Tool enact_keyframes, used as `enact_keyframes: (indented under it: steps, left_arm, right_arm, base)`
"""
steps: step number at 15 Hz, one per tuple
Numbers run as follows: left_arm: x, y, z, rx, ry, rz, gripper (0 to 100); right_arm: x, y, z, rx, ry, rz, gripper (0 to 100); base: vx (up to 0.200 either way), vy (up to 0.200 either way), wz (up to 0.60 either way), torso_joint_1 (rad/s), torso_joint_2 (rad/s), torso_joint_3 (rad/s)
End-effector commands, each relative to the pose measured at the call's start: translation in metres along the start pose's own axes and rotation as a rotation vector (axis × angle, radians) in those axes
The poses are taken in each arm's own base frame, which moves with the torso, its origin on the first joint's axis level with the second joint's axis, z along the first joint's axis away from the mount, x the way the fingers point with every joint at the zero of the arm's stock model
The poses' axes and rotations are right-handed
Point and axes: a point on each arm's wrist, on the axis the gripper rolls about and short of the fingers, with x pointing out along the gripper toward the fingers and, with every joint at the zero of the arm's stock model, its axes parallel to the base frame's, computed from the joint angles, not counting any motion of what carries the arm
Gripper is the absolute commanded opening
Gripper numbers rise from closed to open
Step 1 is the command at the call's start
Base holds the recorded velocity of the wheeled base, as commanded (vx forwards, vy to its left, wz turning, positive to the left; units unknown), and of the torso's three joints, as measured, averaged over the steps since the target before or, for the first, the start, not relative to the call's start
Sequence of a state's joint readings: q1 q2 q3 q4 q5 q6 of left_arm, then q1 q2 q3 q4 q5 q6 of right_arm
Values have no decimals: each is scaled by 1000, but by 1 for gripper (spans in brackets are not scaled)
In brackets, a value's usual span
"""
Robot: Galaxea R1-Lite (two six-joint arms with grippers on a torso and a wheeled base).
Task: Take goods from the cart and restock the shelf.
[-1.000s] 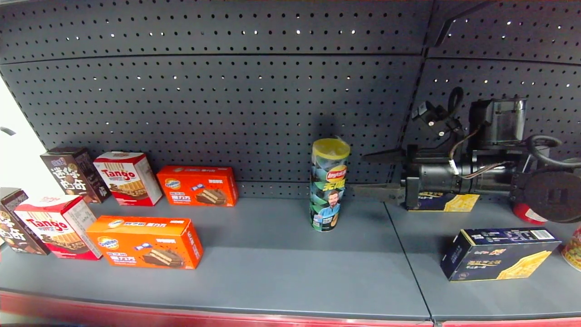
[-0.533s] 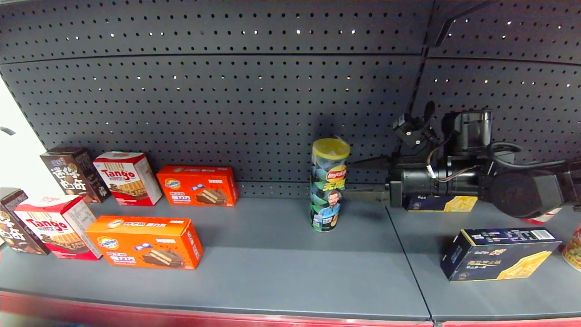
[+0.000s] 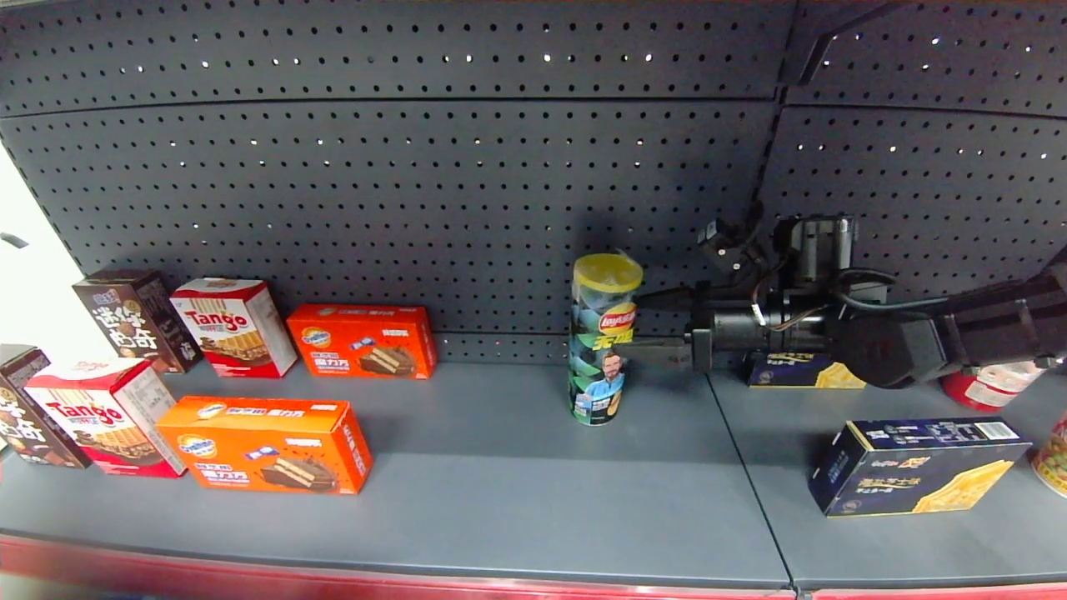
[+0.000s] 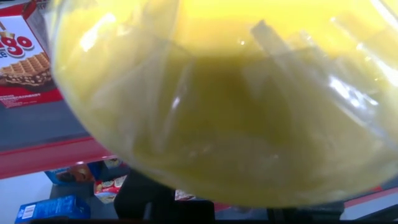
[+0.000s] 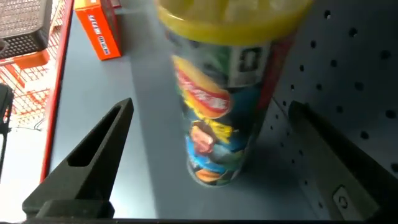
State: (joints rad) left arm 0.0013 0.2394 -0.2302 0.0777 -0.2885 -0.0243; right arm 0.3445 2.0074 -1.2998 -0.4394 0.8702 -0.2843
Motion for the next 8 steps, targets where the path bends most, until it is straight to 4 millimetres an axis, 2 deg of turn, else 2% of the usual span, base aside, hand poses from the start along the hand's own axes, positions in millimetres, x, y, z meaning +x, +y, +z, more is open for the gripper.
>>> enact_keyframes:
  steps: [1,8]
  left_arm:
    - [0,0,0,-1,2,2,0]
    - [0,0,-3,-5,15,7,0]
  right_arm:
    - [9,-8,-12,18,12,12,100]
    - [32,-20,-32,29,17,32,100]
  base:
    - [0,0,0,0,0,0]
    - [0,0,0,0,0,0]
